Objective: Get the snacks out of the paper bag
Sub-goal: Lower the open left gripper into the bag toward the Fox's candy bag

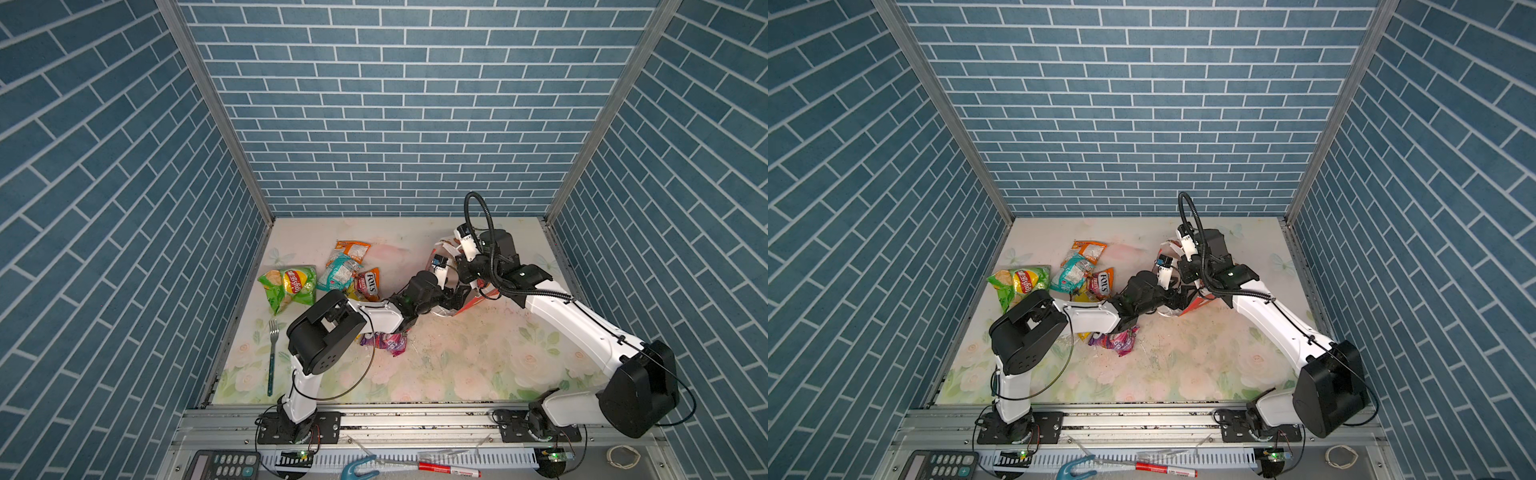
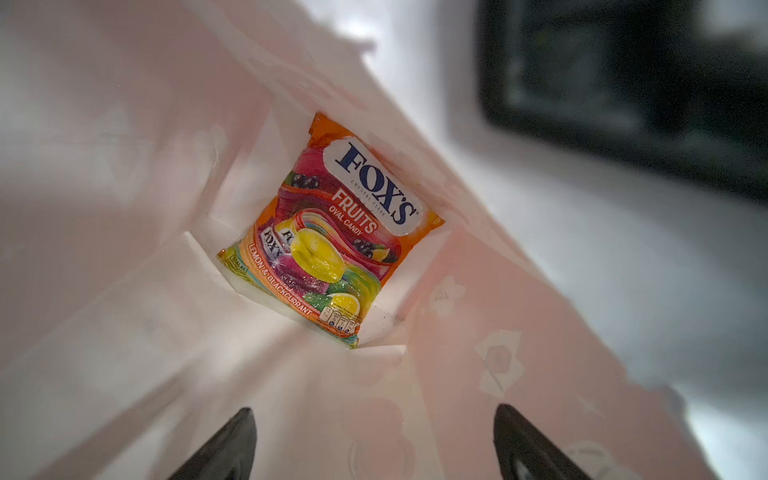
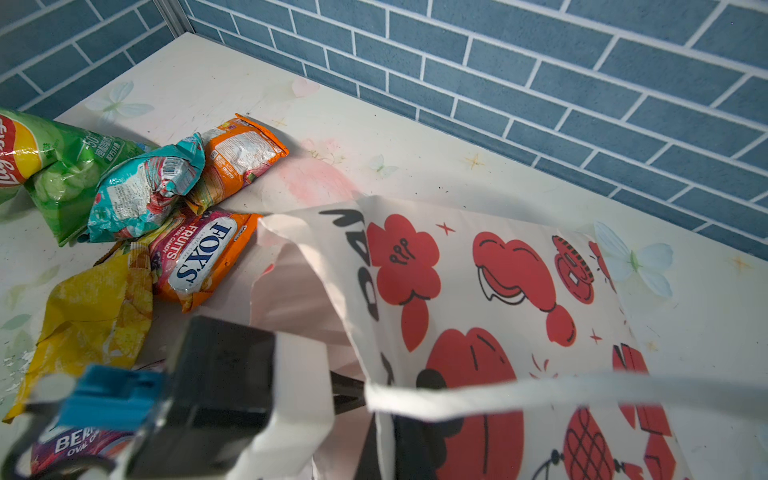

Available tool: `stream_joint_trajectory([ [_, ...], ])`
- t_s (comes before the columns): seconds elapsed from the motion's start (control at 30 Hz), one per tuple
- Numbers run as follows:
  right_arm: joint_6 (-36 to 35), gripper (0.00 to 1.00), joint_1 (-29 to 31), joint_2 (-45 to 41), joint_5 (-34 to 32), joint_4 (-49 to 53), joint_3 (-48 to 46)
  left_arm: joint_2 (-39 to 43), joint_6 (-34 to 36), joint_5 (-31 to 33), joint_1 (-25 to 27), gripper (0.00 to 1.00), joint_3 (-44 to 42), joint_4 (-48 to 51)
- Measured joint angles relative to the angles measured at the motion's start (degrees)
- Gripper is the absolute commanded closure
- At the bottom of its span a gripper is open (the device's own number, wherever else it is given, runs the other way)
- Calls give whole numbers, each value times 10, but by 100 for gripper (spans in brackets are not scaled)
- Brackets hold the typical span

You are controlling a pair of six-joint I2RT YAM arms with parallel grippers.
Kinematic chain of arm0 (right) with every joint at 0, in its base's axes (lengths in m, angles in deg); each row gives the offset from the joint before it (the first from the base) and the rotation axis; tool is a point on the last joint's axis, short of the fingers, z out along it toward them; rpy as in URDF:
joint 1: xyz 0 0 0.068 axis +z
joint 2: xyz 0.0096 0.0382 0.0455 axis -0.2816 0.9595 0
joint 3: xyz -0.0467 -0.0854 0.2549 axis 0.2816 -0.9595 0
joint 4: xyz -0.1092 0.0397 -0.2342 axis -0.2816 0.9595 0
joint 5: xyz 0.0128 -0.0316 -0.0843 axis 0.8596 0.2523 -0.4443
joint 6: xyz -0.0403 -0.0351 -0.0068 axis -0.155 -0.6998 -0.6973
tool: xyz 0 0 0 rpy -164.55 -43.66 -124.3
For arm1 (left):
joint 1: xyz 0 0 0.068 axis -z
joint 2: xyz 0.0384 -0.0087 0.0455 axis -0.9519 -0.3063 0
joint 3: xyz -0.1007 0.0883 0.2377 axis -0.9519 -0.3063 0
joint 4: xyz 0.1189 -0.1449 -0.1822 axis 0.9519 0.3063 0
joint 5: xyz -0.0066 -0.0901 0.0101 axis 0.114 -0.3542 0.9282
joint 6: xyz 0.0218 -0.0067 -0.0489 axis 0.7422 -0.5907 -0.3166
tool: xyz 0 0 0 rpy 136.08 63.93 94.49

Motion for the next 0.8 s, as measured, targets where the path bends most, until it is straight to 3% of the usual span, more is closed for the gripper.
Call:
stream_joint_trajectory([
  [0.1, 0, 100, -1, 0, -1, 4, 9, -25, 2, -5, 1, 1, 15, -3],
  [0.8, -16, 100, -13, 0, -2, -8, 13, -80, 26, -9, 7, 0, 113, 50],
])
